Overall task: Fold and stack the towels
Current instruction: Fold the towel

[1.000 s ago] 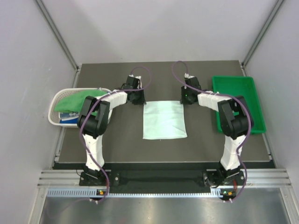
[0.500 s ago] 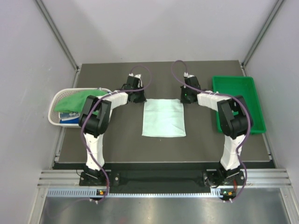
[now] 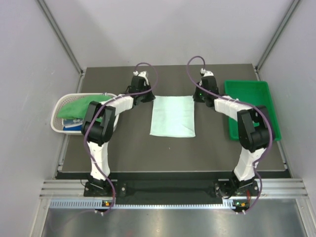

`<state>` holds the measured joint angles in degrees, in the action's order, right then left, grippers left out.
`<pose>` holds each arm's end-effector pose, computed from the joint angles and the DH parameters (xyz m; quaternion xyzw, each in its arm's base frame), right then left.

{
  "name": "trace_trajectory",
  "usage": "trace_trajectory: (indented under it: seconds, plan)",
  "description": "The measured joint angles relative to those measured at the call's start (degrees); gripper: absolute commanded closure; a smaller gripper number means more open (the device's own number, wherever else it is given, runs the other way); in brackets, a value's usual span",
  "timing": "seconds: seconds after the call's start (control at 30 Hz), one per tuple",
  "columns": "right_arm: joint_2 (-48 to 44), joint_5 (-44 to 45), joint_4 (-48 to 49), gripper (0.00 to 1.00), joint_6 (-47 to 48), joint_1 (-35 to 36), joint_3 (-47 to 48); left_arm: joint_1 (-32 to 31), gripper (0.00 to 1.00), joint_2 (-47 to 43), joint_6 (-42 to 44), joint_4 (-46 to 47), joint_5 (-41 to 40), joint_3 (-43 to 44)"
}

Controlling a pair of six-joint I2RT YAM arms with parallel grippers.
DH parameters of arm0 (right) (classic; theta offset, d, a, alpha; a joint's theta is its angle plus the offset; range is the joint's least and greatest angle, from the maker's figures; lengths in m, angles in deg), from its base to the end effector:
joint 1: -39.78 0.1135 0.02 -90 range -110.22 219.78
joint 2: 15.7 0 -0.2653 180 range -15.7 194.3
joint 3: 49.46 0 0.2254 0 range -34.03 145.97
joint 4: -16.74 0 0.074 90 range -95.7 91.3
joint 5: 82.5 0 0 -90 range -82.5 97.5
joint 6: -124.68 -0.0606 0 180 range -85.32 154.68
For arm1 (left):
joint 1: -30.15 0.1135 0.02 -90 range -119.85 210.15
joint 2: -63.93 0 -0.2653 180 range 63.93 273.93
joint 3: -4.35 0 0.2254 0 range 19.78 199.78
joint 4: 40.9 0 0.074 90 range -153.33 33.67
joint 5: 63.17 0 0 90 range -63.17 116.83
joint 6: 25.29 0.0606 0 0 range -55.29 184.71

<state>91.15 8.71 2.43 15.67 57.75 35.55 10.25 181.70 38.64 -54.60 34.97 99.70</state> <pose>0.3950 0.1268 0.2042 0.0129 0.8915 0.1347 0.4324 0.4298 -0.1647 0.1833 -0.0157 0.8897 -0.2347 0.3913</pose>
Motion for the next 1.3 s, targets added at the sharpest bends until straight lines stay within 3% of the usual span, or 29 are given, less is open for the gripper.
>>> trace_trajectory:
  seconds: [0.57,0.93,1.3]
  plan:
    - [-15.7,-2.7,3.6,0.98,-3.1,1.7,-19.2,-0.5,1.0,-19.0,-4.0,7.2,4.9,-25.0]
    - [-21.7,-2.6,3.6,0.99,-5.2,5.3,-28.6,-1.8,1.0,-24.5,-4.1,7.1,5.6,-32.8]
    - [-24.6,-0.1,3.5,0.98,-6.6,7.8,-31.0,-3.7,1.0,-26.7,-4.0,6.7,5.7,-34.7]
